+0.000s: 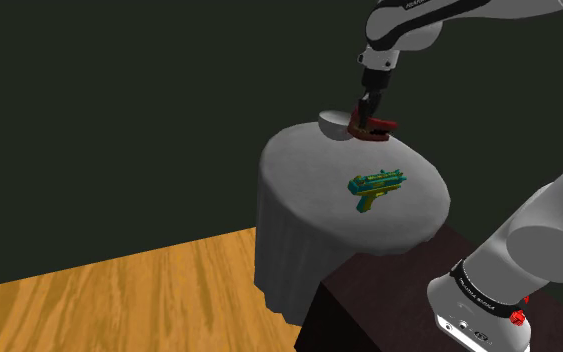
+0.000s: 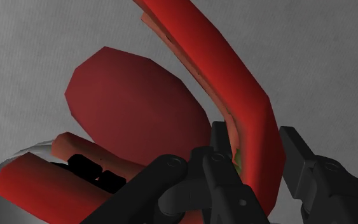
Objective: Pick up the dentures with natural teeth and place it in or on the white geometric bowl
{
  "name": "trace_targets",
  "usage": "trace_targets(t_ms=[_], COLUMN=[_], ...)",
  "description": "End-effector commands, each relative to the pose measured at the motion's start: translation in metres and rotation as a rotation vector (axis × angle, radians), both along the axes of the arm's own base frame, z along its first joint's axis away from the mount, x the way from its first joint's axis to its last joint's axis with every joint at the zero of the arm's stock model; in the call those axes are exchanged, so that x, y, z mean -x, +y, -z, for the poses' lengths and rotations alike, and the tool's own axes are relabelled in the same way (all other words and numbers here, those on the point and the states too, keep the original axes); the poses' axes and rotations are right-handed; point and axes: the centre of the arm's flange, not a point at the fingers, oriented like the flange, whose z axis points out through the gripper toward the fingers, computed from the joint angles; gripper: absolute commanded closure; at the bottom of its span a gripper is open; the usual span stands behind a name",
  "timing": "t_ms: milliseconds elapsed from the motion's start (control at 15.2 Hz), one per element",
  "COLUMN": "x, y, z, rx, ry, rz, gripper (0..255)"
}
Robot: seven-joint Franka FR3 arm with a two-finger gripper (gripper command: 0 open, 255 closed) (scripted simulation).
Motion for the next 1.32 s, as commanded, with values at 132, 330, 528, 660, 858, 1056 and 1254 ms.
trace_targets(t_ms=[132, 330, 528, 660, 858, 1056, 1254], x=[0.0, 0.0, -0.024, -0.048, -0.084, -0.121, -0.156], y=[0.0, 0.0, -0.01, -0.02, -0.035, -0.05, -0.065], z=[-0.022, -0.037, -0.043, -0.047, -0.052, -0.057, -0.063], rx=[0.0, 0.0, 0.0, 0.0, 0.0, 0.0, 0.0], ry=[0.0, 0.0, 0.0, 0.0, 0.0, 0.0, 0.0], rz=[0.0, 0.0, 0.0, 0.0, 0.0, 0.0, 0.0], gripper=[255, 255, 255, 255, 255, 255, 255])
